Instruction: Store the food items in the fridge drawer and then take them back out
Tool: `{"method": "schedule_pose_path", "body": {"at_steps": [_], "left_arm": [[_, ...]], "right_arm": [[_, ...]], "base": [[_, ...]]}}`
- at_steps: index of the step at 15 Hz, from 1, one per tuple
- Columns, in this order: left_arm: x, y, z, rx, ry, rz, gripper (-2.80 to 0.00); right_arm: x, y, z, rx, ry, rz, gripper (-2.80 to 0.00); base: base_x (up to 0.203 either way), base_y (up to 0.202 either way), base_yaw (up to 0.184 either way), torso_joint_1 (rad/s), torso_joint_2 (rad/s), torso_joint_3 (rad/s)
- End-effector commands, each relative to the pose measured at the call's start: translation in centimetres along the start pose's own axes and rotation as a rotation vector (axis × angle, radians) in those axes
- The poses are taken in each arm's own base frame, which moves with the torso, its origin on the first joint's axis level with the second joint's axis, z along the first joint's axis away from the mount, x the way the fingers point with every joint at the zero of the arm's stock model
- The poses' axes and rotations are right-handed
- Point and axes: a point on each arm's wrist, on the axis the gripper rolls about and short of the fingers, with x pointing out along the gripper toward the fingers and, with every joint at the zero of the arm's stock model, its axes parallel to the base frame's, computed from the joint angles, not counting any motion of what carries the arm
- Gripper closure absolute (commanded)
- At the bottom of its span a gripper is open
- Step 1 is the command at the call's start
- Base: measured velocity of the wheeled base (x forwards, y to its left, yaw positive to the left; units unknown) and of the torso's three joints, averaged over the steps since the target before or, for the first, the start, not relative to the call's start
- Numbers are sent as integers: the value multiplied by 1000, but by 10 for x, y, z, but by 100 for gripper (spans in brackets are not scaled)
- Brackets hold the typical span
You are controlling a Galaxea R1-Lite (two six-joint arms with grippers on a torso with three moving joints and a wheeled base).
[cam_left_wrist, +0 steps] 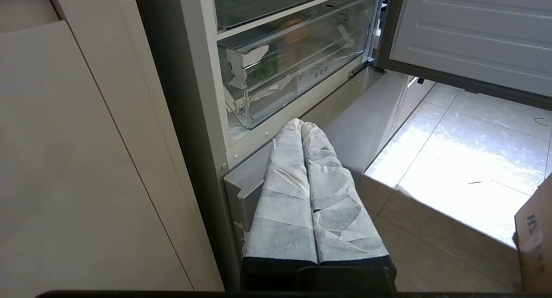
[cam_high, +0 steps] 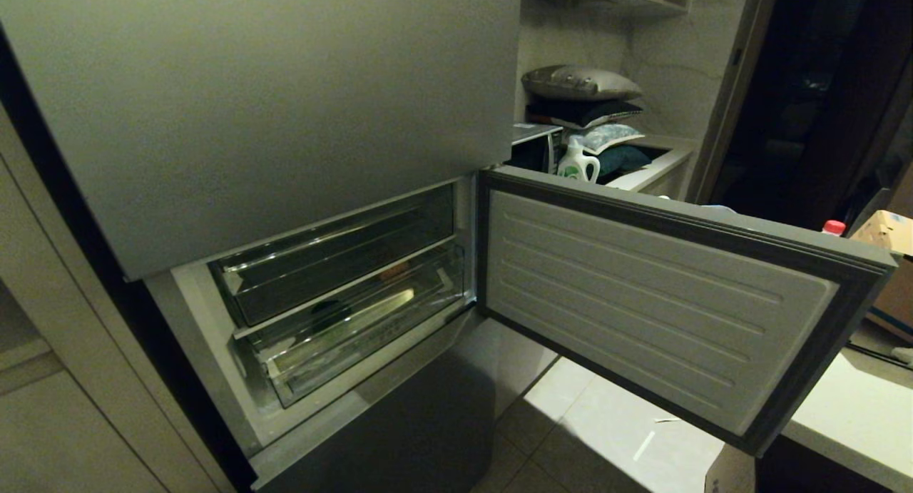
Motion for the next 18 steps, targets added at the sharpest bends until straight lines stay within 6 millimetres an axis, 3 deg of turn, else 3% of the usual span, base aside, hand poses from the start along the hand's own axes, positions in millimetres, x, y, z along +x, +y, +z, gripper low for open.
{"method": "schedule_pose_path", "body": {"at_steps": [1, 7, 15, 18], "left_arm": [[0, 0, 0, 0, 1, 0, 0], [0, 0, 0, -2, 1, 0, 0], [0, 0, 0, -1, 1, 0, 0], [0, 0, 0, -2, 1, 0, 0]], "right_arm": [[2, 0, -9, 3, 30, 1, 0], [2, 0, -9, 16, 30, 0, 0], [2, 0, -9, 13, 30, 0, 0], [2, 0, -8, 9, 31, -3, 0]], "base": [[0, 0, 0, 0, 0, 0], [0, 0, 0, 0, 0, 0], [-172, 0, 1, 2, 5, 2], [0, 0, 0, 11, 4, 2]]}}
